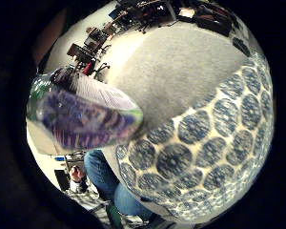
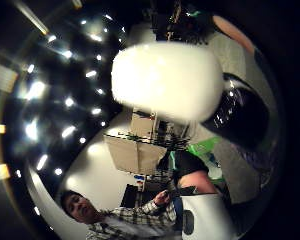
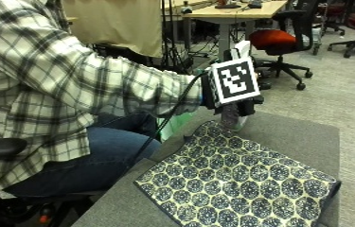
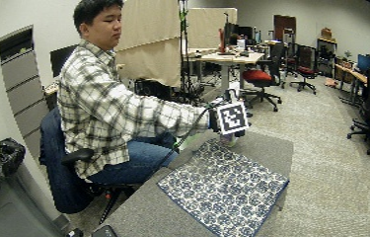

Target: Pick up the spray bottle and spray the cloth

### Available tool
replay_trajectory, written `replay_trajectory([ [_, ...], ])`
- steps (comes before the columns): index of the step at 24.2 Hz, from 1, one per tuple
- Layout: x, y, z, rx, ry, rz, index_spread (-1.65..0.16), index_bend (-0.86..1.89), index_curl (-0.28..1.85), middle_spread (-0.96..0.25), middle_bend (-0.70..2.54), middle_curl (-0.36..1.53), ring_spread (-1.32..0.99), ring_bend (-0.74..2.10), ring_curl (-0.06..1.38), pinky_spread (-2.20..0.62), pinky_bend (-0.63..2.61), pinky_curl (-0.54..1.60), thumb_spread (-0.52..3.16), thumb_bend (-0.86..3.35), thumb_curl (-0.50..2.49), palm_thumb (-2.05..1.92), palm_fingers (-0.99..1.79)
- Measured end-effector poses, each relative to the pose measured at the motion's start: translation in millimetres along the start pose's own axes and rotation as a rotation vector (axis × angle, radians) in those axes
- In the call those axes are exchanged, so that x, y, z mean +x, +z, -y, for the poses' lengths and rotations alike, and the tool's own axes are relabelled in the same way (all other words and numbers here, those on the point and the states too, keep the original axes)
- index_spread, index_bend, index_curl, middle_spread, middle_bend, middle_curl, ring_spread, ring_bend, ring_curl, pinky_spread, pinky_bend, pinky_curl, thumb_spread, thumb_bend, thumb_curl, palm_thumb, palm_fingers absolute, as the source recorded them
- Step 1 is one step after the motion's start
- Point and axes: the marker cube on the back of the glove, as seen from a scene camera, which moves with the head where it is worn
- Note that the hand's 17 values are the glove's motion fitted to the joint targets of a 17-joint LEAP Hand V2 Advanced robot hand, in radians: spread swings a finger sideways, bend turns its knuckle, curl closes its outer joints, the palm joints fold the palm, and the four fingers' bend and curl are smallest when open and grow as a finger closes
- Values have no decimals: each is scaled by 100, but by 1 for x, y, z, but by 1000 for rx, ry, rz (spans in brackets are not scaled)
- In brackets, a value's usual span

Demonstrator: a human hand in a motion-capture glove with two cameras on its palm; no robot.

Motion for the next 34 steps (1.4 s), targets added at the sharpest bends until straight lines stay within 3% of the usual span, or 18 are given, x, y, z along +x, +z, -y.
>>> replay_trajectory([
  [9,-2,-80,-64,-12,5,-714,-41,16,42,-16,15,35,-6,22,32,16,28,32,88,-8,55,44,11],
  [15,-26,-114,-201,-70,-52,-836,-41,17,39,-16,15,33,-3,23,31,18,30,32,99,-4,51,38,10],
  [18,-28,-110,-302,-69,-62,-953,-41,17,38,-16,16,32,-2,24,31,18,31,32,102,-3,49,38,10],
  [21,-29,-107,-430,-31,47,-1013,-41,19,38,-15,17,31,0,24,31,19,29,31,105,-1,49,40,12],
  [24,-29,-97,-510,42,237,-1015,-41,20,38,-14,18,31,1,23,30,19,28,30,107,-1,49,42,15],
  [34,-11,-85,-606,178,500,-944,-40,22,39,-13,17,30,4,20,30,20,26,29,111,-1,48,48,18],
])
